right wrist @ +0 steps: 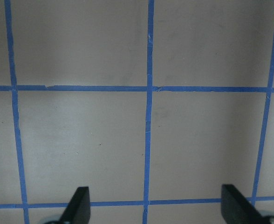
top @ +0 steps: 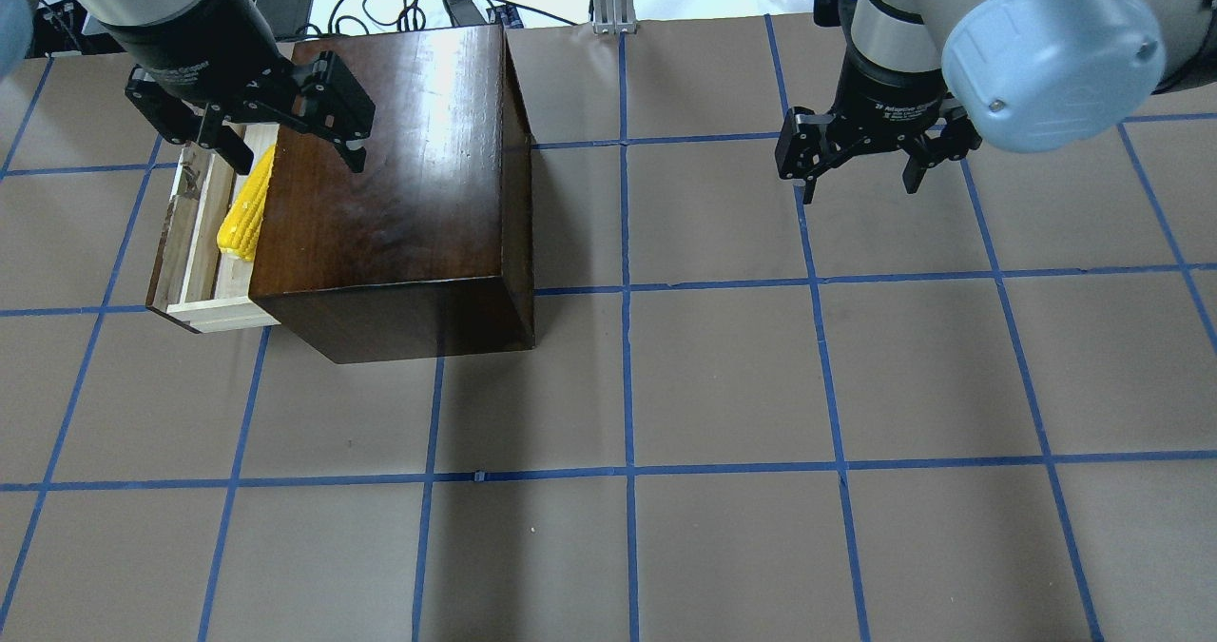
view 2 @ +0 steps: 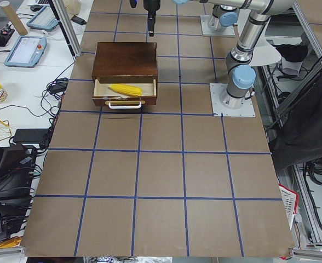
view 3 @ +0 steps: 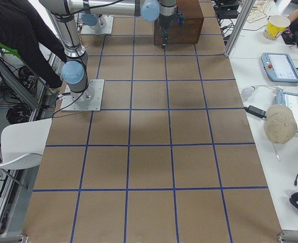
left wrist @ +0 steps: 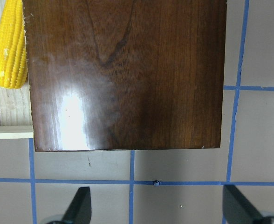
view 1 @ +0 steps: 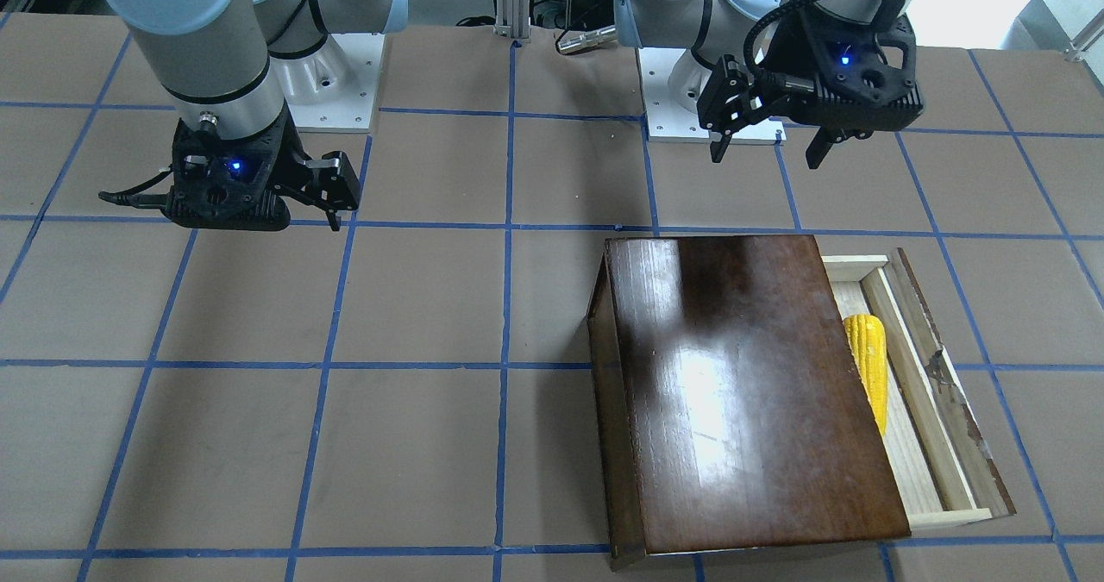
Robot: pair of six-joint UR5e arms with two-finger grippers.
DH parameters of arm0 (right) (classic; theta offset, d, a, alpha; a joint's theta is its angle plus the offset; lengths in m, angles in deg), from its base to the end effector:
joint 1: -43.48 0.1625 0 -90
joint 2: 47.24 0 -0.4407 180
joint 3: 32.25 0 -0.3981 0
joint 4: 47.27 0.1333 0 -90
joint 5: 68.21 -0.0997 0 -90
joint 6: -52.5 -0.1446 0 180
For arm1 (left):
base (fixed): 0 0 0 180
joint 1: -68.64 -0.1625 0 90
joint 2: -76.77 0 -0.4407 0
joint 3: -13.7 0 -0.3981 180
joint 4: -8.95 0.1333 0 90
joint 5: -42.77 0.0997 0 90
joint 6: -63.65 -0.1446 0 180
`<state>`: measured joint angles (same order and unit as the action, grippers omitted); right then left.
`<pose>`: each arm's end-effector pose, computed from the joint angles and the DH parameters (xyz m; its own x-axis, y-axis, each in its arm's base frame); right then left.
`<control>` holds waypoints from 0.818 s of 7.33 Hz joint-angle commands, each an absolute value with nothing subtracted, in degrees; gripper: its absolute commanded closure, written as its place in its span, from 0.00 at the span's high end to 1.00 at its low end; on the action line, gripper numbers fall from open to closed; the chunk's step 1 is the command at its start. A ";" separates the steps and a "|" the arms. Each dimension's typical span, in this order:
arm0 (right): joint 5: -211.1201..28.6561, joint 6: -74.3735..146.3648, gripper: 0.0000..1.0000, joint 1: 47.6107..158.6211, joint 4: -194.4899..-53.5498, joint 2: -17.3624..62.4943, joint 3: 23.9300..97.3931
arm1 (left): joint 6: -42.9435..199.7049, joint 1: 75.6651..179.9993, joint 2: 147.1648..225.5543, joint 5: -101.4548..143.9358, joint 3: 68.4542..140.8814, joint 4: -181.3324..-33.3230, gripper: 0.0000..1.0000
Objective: Open drawer and put corn inside
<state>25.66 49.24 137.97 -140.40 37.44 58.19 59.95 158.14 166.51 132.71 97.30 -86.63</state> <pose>0.1646 -0.5186 0.4127 -0.9973 -0.0244 0.0699 -0.0215 0.9989 0.0420 -0.1291 -0.4970 0.5067 -0.9984 0.0558 -0.0002 0.0558 0.9983 -0.0189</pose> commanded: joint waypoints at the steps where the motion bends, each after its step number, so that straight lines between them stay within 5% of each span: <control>1: 25.66 49.24 1.00 137.97 -140.35 37.40 58.19 | 59.43 157.76 166.51 132.86 97.28 -85.71 1.00; 6: 25.66 49.24 1.00 137.97 -140.35 37.40 58.19 | 59.43 157.58 166.50 133.21 97.28 -85.62 1.00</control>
<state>25.66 49.24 137.97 -140.37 37.47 58.19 59.50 157.67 166.55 133.20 97.27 -85.66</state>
